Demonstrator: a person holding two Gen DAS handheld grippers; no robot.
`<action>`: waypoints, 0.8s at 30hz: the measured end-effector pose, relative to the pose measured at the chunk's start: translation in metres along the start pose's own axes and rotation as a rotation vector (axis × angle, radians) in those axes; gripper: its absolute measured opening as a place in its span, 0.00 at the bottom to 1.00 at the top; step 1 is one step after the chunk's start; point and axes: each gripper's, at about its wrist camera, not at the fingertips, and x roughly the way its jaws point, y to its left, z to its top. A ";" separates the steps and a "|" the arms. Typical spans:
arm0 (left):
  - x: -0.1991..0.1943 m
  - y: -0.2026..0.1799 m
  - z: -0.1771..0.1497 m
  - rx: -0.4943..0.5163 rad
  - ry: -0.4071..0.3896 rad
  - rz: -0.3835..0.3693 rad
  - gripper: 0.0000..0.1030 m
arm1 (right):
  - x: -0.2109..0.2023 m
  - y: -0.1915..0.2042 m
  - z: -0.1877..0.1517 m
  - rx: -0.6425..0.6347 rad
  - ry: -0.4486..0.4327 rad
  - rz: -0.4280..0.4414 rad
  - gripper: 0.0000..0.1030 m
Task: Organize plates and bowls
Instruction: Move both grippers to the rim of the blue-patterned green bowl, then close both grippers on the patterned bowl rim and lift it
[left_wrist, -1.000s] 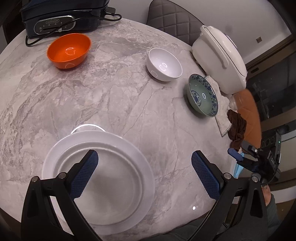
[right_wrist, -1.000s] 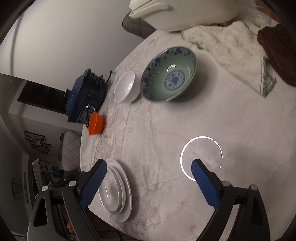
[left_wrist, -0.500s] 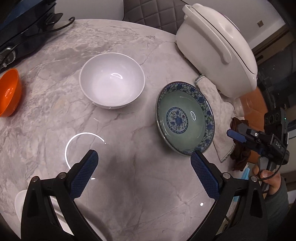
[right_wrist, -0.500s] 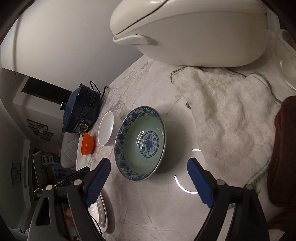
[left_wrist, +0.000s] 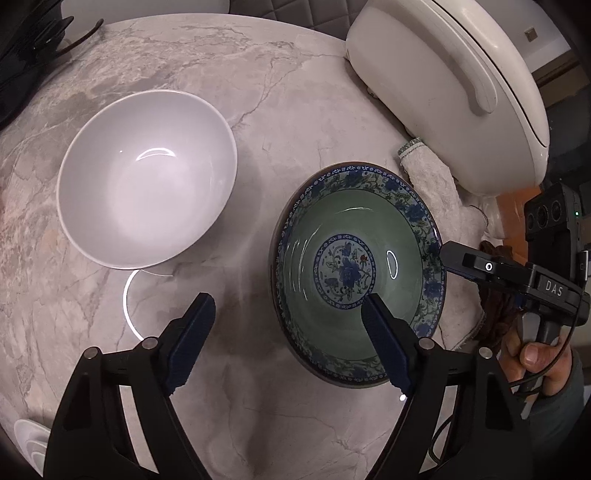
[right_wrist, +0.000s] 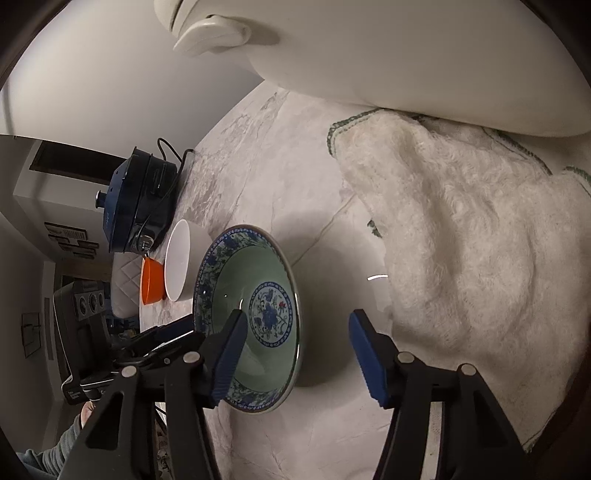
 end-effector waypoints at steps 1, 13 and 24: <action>0.003 0.000 0.002 -0.004 0.001 -0.003 0.73 | 0.001 0.000 0.002 -0.001 0.003 -0.008 0.58; 0.020 0.009 0.010 -0.047 0.024 -0.038 0.48 | 0.024 0.010 0.020 -0.043 0.068 -0.095 0.45; 0.018 0.017 0.011 -0.050 0.032 -0.071 0.23 | 0.034 0.011 0.024 -0.032 0.108 -0.091 0.17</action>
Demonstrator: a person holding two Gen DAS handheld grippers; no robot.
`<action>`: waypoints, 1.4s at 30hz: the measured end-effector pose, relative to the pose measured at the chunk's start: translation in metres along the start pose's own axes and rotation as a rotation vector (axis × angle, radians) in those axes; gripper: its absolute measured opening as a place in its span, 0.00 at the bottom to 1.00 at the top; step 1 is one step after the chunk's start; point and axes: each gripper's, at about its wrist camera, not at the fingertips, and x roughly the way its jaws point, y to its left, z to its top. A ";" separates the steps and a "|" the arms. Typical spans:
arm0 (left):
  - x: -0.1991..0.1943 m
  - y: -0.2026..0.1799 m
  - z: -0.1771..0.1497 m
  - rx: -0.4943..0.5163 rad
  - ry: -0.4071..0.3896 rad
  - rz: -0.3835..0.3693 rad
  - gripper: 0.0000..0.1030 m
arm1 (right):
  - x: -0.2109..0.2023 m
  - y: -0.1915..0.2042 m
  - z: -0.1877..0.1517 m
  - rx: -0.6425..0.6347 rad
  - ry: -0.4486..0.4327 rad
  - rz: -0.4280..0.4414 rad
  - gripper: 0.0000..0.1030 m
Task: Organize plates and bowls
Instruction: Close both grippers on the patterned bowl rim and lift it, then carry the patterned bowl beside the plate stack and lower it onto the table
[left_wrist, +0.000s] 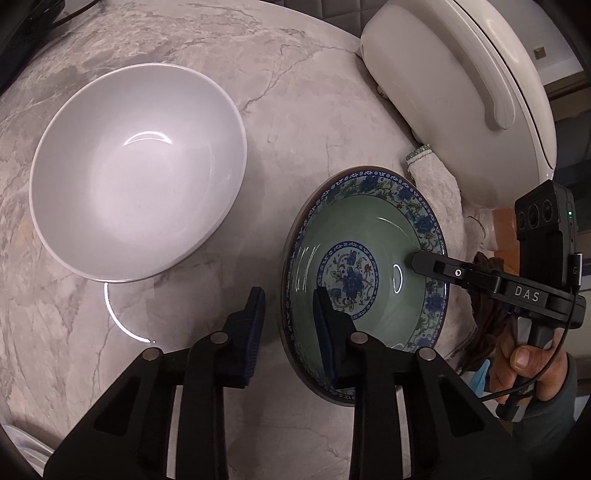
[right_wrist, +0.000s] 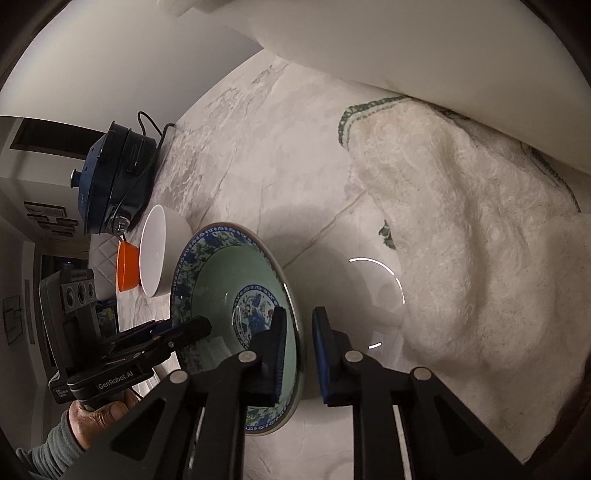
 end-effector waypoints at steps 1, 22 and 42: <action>-0.001 0.000 0.000 0.001 -0.002 0.003 0.23 | 0.000 0.000 0.000 0.003 0.002 0.002 0.17; -0.020 -0.001 -0.003 -0.004 -0.016 -0.003 0.07 | -0.004 -0.001 -0.010 0.037 0.024 0.005 0.08; -0.073 -0.017 -0.098 0.013 0.024 -0.044 0.07 | -0.045 0.023 -0.091 0.071 0.022 0.016 0.09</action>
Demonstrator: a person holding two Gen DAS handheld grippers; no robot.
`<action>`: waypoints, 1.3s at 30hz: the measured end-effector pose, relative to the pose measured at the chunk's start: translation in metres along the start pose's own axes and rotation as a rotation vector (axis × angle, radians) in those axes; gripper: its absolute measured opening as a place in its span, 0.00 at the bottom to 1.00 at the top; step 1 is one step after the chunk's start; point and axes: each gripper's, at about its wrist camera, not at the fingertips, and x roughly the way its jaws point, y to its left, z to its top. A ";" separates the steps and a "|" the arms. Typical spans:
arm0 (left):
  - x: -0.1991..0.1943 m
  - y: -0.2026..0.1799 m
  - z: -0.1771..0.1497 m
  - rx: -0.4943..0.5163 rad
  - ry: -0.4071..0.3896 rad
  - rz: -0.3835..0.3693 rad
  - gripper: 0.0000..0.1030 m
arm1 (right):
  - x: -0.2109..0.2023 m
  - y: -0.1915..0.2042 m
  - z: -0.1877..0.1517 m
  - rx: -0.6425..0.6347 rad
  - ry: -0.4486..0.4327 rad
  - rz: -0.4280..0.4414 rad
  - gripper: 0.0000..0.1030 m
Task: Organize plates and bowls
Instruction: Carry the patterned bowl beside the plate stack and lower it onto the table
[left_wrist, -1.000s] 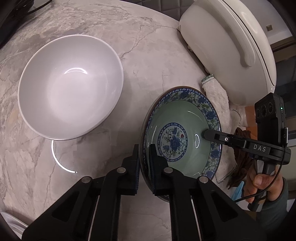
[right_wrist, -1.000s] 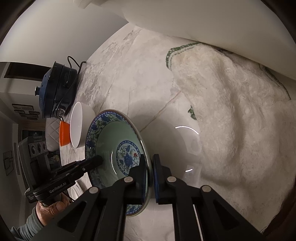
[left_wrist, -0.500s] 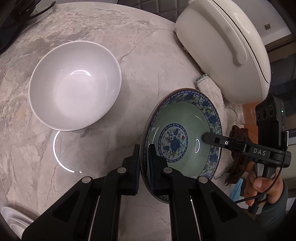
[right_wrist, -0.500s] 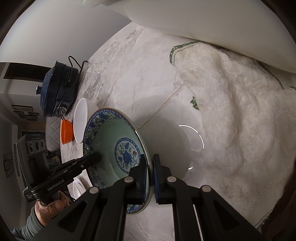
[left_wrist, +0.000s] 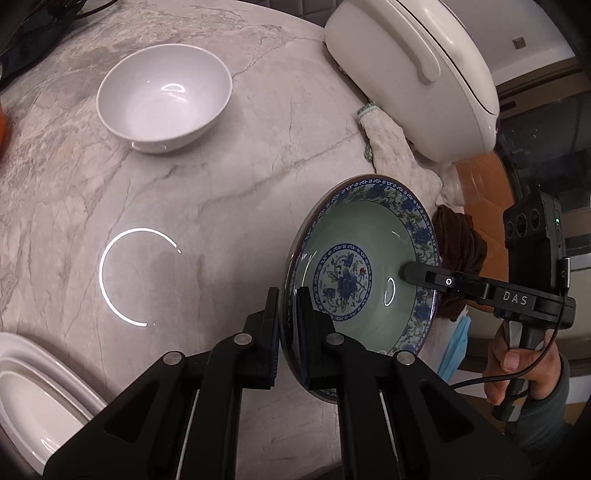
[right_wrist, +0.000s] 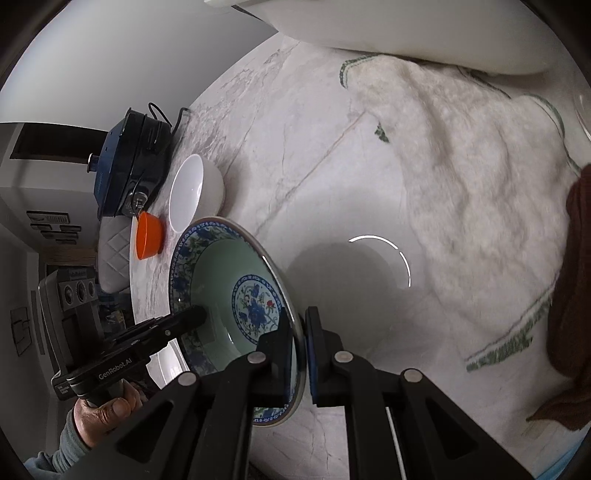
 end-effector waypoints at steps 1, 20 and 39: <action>-0.001 0.000 -0.009 -0.001 0.007 -0.003 0.07 | -0.001 -0.001 -0.008 0.009 0.005 0.004 0.09; 0.009 0.029 -0.119 -0.027 0.087 0.035 0.07 | 0.024 -0.020 -0.105 0.096 0.080 0.034 0.10; 0.032 0.030 -0.113 -0.024 0.084 0.074 0.07 | 0.041 -0.027 -0.109 0.076 0.087 0.046 0.10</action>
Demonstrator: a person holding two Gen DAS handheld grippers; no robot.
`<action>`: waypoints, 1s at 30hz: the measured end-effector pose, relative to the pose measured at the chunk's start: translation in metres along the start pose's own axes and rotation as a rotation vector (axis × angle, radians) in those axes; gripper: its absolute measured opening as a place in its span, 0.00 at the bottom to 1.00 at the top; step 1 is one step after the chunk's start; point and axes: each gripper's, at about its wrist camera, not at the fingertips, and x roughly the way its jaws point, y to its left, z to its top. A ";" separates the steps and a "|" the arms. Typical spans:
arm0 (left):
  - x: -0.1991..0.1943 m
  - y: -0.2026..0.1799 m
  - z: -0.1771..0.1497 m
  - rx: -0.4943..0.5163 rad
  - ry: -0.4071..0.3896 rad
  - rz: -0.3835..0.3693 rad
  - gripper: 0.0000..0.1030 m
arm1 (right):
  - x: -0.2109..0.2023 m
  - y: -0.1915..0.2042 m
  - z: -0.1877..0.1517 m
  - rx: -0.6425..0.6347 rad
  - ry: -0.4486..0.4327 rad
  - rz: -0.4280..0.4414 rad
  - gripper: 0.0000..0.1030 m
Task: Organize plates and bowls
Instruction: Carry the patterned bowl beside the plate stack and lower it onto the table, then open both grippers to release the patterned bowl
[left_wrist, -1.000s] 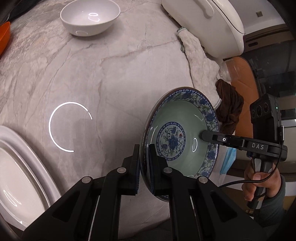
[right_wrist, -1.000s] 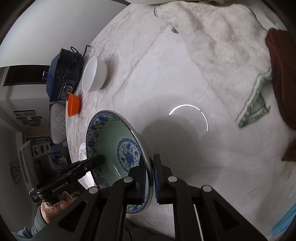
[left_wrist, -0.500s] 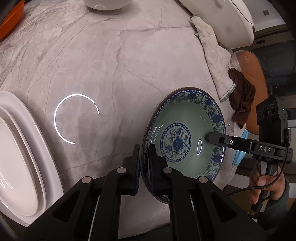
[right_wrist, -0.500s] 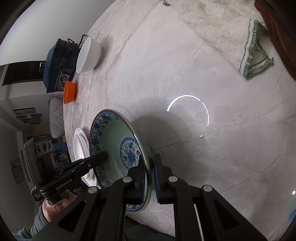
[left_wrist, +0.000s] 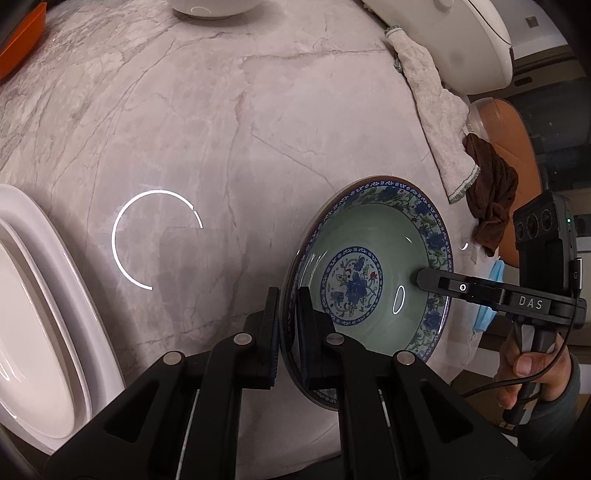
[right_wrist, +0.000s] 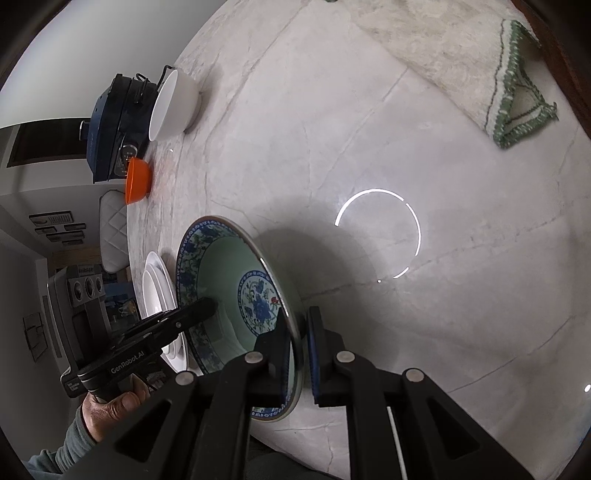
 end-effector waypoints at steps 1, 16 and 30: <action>0.000 0.000 0.000 0.000 -0.002 0.001 0.07 | 0.000 0.000 0.000 -0.001 0.000 0.001 0.10; -0.084 -0.011 0.002 0.013 -0.219 -0.013 0.98 | -0.055 -0.017 -0.001 0.042 -0.237 0.140 0.86; -0.177 0.105 0.010 -0.156 -0.315 -0.010 0.98 | -0.071 0.003 0.005 0.085 -0.389 0.141 0.86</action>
